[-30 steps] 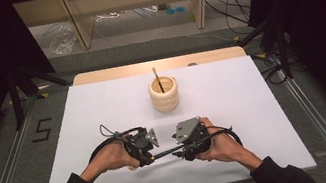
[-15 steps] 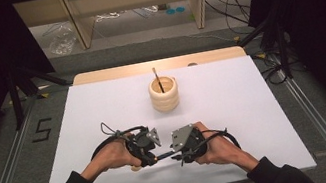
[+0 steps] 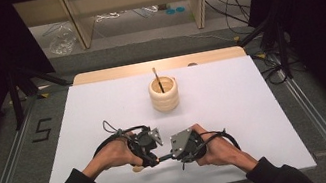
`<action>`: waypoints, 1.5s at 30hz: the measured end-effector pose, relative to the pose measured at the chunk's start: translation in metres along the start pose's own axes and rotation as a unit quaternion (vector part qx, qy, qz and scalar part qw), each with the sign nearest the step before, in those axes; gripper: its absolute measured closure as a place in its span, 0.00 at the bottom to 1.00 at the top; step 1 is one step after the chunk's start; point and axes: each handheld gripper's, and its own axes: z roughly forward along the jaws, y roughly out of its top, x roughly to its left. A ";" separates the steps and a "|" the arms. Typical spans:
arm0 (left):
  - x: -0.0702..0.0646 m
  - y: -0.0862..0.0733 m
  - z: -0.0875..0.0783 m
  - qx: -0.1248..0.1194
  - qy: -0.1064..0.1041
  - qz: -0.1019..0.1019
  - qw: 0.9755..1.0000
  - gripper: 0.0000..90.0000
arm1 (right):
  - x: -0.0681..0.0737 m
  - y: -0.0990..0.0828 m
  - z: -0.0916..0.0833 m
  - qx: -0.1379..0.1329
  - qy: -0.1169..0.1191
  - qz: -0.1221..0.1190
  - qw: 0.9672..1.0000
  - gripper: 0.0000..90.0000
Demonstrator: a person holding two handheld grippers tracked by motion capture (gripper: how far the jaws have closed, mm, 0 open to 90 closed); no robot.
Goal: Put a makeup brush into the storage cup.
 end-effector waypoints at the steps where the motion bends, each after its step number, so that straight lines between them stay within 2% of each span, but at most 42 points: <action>1: 0.001 0.001 0.000 0.002 -0.004 0.000 1.000 0.87 | 0.000 0.000 0.000 0.001 0.001 -0.005 1.000 0.86; 7: 0.001 0.001 0.000 -0.001 -0.009 -0.004 1.000 0.87 | 0.000 0.000 0.001 0.003 -0.001 -0.019 1.000 0.86; 14: 0.003 0.003 0.000 -0.006 -0.018 -0.009 1.000 0.87 | 0.002 0.001 0.001 -0.001 0.000 -0.018 1.000 0.86; 15: 0.003 0.004 0.001 -0.010 -0.021 -0.010 1.000 0.87 | 0.002 0.001 0.001 -0.001 -0.001 -0.028 1.000 0.86; 16: 0.003 0.004 0.001 -0.010 -0.021 -0.010 1.000 0.87 | 0.002 0.001 0.001 -0.001 -0.001 -0.028 1.000 0.86; 17: 0.002 0.003 0.002 -0.024 -0.027 -0.028 0.999 0.87 | 0.003 0.001 0.001 -0.006 0.001 -0.023 1.000 0.86; 18: 0.002 0.003 0.002 -0.024 -0.027 -0.028 0.999 0.87 | 0.003 0.001 0.001 -0.006 0.001 -0.023 1.000 0.86; 19: 0.005 0.004 0.001 -0.018 -0.032 -0.017 0.999 0.87 | 0.004 0.002 0.001 -0.008 0.002 -0.022 1.000 0.86; 22: 0.005 0.004 0.001 -0.016 -0.035 -0.018 0.999 0.87 | 0.003 0.002 0.001 -0.007 -0.001 -0.034 0.999 0.86; 23: 0.003 0.005 0.003 -0.031 -0.037 -0.032 0.998 0.87 | 0.004 0.003 0.002 -0.010 0.002 -0.034 0.999 0.87; 26: 0.004 0.005 0.003 -0.031 -0.038 -0.033 0.998 0.87 | 0.004 0.003 0.002 -0.011 0.005 -0.036 0.999 0.87; 27: 0.001 0.006 0.005 -0.046 -0.043 -0.053 0.997 0.87 | 0.004 0.003 0.003 -0.012 0.010 -0.043 0.999 0.87; 28: 0.001 0.006 0.005 -0.046 -0.043 -0.053 0.997 0.87 | 0.004 0.003 0.003 -0.012 0.010 -0.043 0.999 0.87; 29: 0.003 0.005 0.004 -0.039 -0.042 -0.044 0.997 0.87 | 0.004 0.003 0.003 -0.015 0.012 -0.040 0.999 0.87; 30: 0.001 0.006 0.005 -0.048 -0.046 -0.055 0.996 0.87 | 0.004 0.003 0.003 -0.014 0.010 -0.042 0.999 0.87; 31: 0.002 0.006 0.005 -0.047 -0.050 -0.055 0.996 0.87 | 0.005 0.003 0.003 -0.013 0.010 -0.041 0.999 0.87; 32: 0.005 0.006 0.003 -0.034 -0.047 -0.038 0.998 0.87 | 0.005 0.003 0.003 -0.013 0.010 -0.041 0.999 0.87; 33: 0.003 0.006 0.004 -0.040 -0.050 -0.048 0.997 0.87 | 0.004 0.003 0.003 -0.006 0.004 -0.051 0.999 0.88; 34: 0.003 0.006 0.004 -0.040 -0.050 -0.048 0.997 0.87 | 0.004 0.003 0.003 -0.006 0.004 -0.051 0.999 0.88; 35: 0.002 0.007 0.005 -0.050 -0.052 -0.058 0.996 0.87 | 0.004 0.004 0.002 -0.003 0.003 -0.049 0.999 0.88; 36: 0.002 0.007 0.005 -0.050 -0.052 -0.058 0.996 0.87 | 0.004 0.004 0.003 -0.004 0.014 -0.053 0.998 0.88; 37: 0.002 0.007 0.005 -0.053 -0.053 -0.062 0.995 0.87 | 0.005 0.004 0.003 0.000 0.005 -0.051 0.999 0.88; 40: 0.002 0.007 0.005 -0.054 -0.053 -0.062 0.995 0.87 | 0.005 0.004 0.003 0.002 0.002 -0.050 0.999 0.88; 41: 0.005 0.007 0.003 -0.041 -0.051 -0.046 0.997 0.87 | 0.005 0.004 0.003 0.000 0.000 -0.056 0.998 0.88; 42: 0.006 0.007 0.003 -0.039 -0.051 -0.042 0.997 0.87 | 0.005 0.004 0.003 0.000 0.000 -0.056 0.998 0.88; 43: 0.004 0.007 0.004 -0.052 -0.053 -0.057 0.996 0.87 | 0.005 0.004 0.002 0.000 0.000 -0.056 0.998 0.88; 45: 0.004 0.007 0.003 -0.051 -0.052 -0.055 0.996 0.87 | 0.004 0.004 0.002 -0.001 0.000 -0.055 0.998 0.88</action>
